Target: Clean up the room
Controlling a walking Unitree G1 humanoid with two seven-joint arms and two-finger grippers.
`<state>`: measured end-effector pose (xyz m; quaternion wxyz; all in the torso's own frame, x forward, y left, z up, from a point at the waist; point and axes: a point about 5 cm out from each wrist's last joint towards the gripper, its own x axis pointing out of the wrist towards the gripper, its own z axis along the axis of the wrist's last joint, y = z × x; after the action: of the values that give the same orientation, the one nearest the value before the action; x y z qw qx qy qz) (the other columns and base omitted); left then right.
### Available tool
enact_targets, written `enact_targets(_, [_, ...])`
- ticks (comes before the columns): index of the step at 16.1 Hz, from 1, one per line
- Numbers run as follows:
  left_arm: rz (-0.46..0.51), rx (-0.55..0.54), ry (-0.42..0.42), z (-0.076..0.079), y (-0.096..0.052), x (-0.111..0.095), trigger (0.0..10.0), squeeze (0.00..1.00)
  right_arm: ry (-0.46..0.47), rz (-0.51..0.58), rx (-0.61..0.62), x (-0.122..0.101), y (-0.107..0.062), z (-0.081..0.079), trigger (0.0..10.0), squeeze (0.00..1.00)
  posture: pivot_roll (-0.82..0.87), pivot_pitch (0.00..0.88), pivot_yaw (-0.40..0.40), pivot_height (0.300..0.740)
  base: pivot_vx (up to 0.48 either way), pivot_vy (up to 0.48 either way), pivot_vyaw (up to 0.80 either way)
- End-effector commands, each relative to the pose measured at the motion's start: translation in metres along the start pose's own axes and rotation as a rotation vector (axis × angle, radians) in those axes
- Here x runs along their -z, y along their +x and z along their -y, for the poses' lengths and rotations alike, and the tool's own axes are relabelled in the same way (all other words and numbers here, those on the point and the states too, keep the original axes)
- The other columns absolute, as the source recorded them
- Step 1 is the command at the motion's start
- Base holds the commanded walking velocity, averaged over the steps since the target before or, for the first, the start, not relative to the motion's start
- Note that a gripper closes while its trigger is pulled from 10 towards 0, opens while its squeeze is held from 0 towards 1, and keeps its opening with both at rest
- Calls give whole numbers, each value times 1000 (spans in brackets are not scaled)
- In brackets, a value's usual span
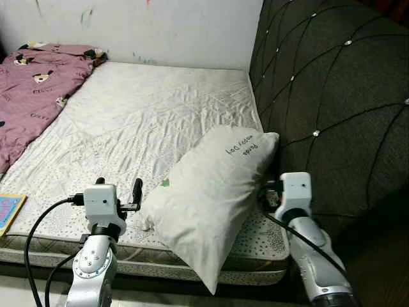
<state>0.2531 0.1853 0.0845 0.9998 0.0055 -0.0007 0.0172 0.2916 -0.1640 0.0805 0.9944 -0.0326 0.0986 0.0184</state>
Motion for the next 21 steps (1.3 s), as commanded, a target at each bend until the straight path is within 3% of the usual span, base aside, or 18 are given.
enact_targets(1, [-10, 0, -12, 0, -1, 3, 10000, 0, 19, 37, 11, -4, -2, 3, 10000, 0, 66, 0, -19, 740, 0, 0, 0])
enact_targets(3, [-27, -4, -30, 8, 2, 1, 10000, 0, 85, 39, 20, -7, -3, 3, 10000, 0, 57, 0, -14, 740, 0, 0, -400])
enact_targets(4, [-58, -13, -102, 12, 5, 1, 10000, 0, 106, 51, 29, -11, -3, 2, 10000, 0, 55, 0, -16, 740, 0, 0, -800])
enact_targets(5, [-64, 69, -148, 20, 7, -5, 10000, 0, 98, 79, 25, -18, -3, 1, 10000, 0, 52, 0, -15, 740, 0, 0, -800])
enact_targets(6, [-44, 221, -94, 31, 6, -15, 10000, 0, 104, 93, 20, -23, -3, 0, 10000, 0, 56, 5, -16, 740, 0, 0, -800])
enact_targets(9, [-27, 433, 32, 44, 8, -29, 10000, 0, 158, 144, 2, -36, -1, -2, 10000, 0, 69, 9, -23, 740, 0, 0, -675])
enact_targets(12, [-54, 539, 60, 53, 8, -27, 10000, 0, 150, 156, -30, -41, 1, -14, 10000, 0, 63, 10, -24, 740, 0, 0, 0])
enact_targets(14, [-31, 372, -13, 56, 9, -25, 10000, 0, 157, 158, -13, -39, -4, -16, 10000, 0, 44, 0, -6, 740, 0, 0, 0])
enact_targets(16, [-17, 270, -2, 49, -3, -18, 10000, 0, 135, 176, 24, -37, -10, -6, 10000, 0, 24, 0, 1, 740, 0, 0, 0])
enact_targets(19, [-86, 16, -57, 8, -21, -4, 10000, 0, 108, 191, 67, -35, -17, 13, 10000, 0, 37, 0, -2, 740, 0, 0, 0])
enact_targets(21, [-95, 11, -57, 1, -26, -3, 10000, 0, 117, 182, 85, -30, -19, 20, 10000, 0, 56, 0, -1, 740, 0, 0, 0])
